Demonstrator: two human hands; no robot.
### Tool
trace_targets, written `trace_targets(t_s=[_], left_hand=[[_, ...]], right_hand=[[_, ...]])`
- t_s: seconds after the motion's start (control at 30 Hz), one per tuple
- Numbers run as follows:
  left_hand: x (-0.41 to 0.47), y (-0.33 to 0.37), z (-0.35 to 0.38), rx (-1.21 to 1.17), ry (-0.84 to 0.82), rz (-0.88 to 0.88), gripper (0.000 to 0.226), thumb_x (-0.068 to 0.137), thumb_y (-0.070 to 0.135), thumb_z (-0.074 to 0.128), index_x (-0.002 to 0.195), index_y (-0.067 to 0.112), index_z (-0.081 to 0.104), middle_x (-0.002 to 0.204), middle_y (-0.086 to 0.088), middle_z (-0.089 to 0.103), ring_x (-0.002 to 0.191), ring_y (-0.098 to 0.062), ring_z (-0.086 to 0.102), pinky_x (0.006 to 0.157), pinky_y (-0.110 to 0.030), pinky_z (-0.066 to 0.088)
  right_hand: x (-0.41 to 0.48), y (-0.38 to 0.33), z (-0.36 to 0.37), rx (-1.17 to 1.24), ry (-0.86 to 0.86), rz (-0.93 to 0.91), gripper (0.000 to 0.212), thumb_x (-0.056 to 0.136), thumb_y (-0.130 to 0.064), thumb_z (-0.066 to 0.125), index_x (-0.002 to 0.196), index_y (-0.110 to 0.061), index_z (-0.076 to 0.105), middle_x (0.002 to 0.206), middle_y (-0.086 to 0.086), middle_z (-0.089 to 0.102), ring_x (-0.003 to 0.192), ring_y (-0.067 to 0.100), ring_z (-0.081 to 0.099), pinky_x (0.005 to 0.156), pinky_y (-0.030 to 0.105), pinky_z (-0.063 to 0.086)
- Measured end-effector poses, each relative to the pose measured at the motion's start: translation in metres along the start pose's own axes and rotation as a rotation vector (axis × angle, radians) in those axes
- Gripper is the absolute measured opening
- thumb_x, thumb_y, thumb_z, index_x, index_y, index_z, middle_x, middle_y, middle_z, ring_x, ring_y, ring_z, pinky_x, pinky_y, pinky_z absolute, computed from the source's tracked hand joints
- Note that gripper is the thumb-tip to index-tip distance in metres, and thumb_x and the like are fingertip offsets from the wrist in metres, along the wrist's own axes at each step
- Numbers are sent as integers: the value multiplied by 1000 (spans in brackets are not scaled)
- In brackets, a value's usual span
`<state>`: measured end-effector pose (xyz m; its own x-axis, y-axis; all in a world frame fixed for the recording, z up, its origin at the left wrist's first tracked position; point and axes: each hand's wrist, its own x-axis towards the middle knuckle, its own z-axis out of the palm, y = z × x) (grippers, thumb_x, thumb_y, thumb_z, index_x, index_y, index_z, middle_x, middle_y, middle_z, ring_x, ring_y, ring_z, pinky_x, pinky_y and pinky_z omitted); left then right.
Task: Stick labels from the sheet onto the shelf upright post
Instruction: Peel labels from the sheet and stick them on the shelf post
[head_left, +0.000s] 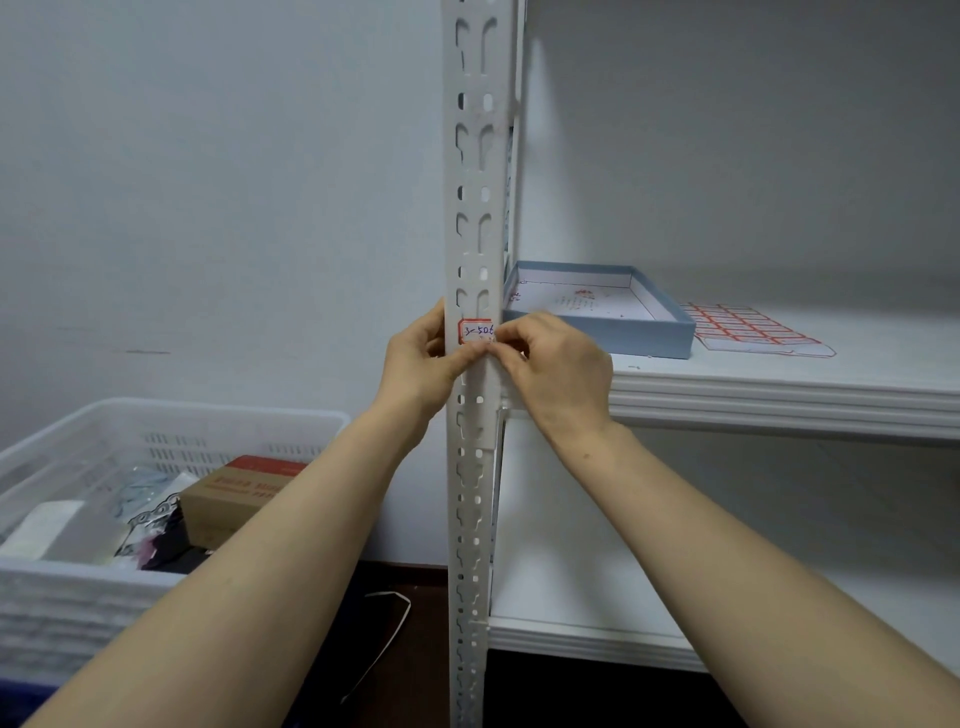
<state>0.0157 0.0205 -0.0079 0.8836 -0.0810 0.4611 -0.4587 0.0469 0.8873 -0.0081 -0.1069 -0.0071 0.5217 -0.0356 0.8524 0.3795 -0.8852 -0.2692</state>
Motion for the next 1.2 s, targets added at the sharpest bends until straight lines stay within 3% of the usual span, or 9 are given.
trace_targets(t_s=[0.13,0.27,0.33,0.4,0.5,0.73,0.87,1.07,1.2], left_hand=[[2,2,-1,17,25,-26,24,87,1,63,103,20,67,94,4,71,84,-6,66,75,-14,52],[0,5,1,25,54,-44,16,87,5,64,97,18,68,88,5,71,78,-1,66,69,-12,51],[0,8,3,28,82,-50,16,81,12,69,96,7,68,88,-1,69,82,-8,63,80,-24,55],[1,11,5,36,147,-67,38,76,20,72,109,3,63,98,-3,61,92,-11,56,90,-33,49],[0,18,5,61,280,-107,54,85,8,64,136,7,47,121,-2,54,104,-7,50,90,-20,39],[-12,33,12,197,493,168,47,83,2,53,128,14,52,114,0,49,84,-4,50,81,-19,45],[-14,44,43,244,321,375,41,77,8,50,116,12,61,97,2,54,73,5,50,70,-10,41],[15,58,88,376,94,172,37,87,5,52,123,11,58,109,-4,62,99,-15,59,95,-27,46],[37,64,105,496,44,89,44,91,3,46,133,9,51,125,-5,59,117,-18,54,98,-24,41]], right_hand=[[4,-7,-1,-215,58,-107,16,70,-34,68,63,-19,68,60,-5,61,47,17,58,46,13,19],[8,-10,-4,-270,-147,-30,25,94,-36,51,100,-16,65,98,0,65,88,23,63,60,26,29],[12,-11,-6,-266,-214,22,27,95,-37,46,107,-18,61,107,-1,62,99,21,59,65,27,29],[15,-13,-6,-265,-238,54,24,92,-33,48,105,-16,60,105,0,62,98,22,58,66,27,30],[15,-15,-5,-213,-280,106,23,86,-30,51,101,-15,59,100,2,63,96,23,57,67,29,35],[19,-12,-19,119,-212,284,4,79,-26,60,78,-24,57,80,-8,62,79,16,55,64,28,36],[45,13,-40,312,-115,441,18,67,-11,65,56,-22,58,59,-9,62,67,14,63,67,30,51],[80,54,-74,379,-204,575,28,66,-4,80,53,-16,58,55,3,61,58,19,62,62,32,53],[96,76,-75,428,-235,599,27,64,7,79,68,-9,58,59,10,62,48,17,64,53,27,54]])
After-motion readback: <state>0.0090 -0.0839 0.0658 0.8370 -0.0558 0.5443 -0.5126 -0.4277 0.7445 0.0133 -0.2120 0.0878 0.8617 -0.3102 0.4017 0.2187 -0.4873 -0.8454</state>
